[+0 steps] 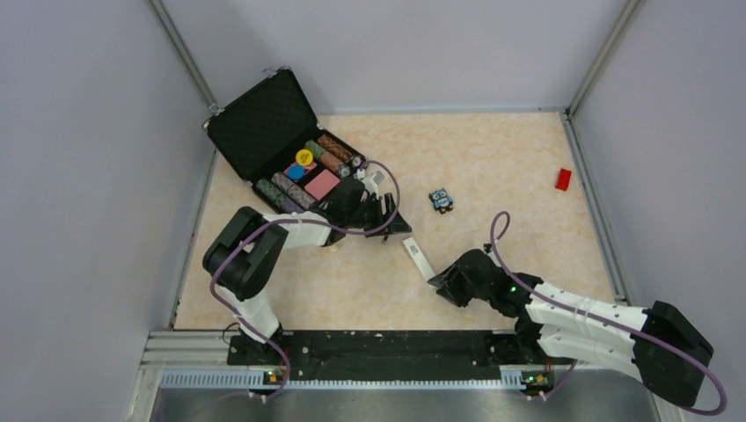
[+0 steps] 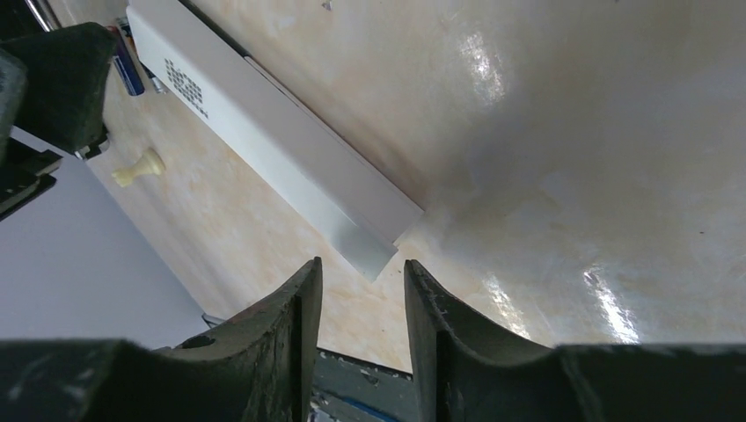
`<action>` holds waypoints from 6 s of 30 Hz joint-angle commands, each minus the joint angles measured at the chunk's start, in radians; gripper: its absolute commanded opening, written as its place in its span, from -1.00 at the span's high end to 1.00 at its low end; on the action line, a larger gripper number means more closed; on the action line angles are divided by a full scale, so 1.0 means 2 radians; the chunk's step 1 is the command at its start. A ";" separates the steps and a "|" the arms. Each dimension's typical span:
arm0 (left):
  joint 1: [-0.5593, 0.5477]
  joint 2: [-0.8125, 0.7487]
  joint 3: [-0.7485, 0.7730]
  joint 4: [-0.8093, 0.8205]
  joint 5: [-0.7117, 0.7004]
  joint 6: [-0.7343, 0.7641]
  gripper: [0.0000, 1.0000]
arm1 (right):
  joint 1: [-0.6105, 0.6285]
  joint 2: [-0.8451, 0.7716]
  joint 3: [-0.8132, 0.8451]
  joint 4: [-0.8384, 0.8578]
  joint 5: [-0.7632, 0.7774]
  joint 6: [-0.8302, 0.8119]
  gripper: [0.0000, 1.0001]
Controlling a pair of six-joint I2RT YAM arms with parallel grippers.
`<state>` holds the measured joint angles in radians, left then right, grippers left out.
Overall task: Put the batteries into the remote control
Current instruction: Remove the battery cover from the remote control, then place the battery cover at the center of the board, then pick up the battery from the center of the board.
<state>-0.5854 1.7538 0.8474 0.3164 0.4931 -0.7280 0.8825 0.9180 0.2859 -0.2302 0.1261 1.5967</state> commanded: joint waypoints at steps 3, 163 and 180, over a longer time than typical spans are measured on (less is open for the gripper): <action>-0.005 0.010 0.011 0.024 0.005 0.012 -0.29 | -0.002 -0.010 -0.002 0.009 0.023 0.020 0.31; 0.011 -0.513 -0.064 -0.435 -0.456 -0.061 -0.57 | 0.026 0.548 0.541 -0.119 0.146 -0.479 0.86; 0.011 -0.523 -0.112 -0.298 -0.266 -0.039 -0.55 | -0.020 0.309 0.422 -0.095 0.005 -0.519 0.88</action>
<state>-0.5671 0.6903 0.6373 -0.4110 -0.1604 -0.8089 0.8776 1.6764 1.1522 -0.3847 0.1635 0.5339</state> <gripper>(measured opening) 0.777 0.080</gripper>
